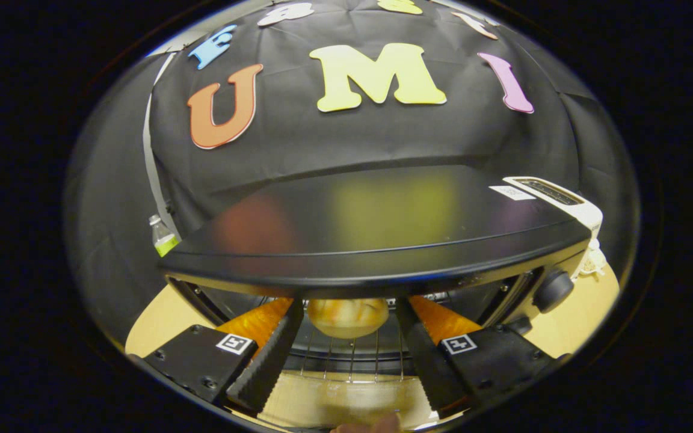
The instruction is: Open the toaster oven, put the food inside, and close the toaster oven door.
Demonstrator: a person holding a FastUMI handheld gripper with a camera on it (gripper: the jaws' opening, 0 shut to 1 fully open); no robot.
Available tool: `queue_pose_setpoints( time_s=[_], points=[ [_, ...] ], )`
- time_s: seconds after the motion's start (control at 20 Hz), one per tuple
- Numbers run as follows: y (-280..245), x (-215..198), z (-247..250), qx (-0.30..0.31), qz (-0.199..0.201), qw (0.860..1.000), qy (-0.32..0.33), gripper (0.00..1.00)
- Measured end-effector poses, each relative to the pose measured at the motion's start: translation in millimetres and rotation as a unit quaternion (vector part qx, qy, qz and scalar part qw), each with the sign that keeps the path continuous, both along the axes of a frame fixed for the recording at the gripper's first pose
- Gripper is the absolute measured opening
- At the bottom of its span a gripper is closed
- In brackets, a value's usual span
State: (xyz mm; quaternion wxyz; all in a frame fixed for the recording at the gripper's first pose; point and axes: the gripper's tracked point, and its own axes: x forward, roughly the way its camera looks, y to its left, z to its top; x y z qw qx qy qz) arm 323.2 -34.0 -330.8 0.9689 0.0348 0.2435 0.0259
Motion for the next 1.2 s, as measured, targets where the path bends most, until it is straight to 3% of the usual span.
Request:
queue_pose_setpoints(
  time_s=[0.7,1.05,1.2],
  points=[
    [-4.3,-194.7,99.0,-0.013,0.013,0.996,-0.093,0.99],
    [7.5,-225.9,59.2,-0.045,0.027,0.995,-0.084,0.99],
    [8.9,-221.8,16.2,-0.057,0.027,0.997,-0.043,1.00]
  ],
)
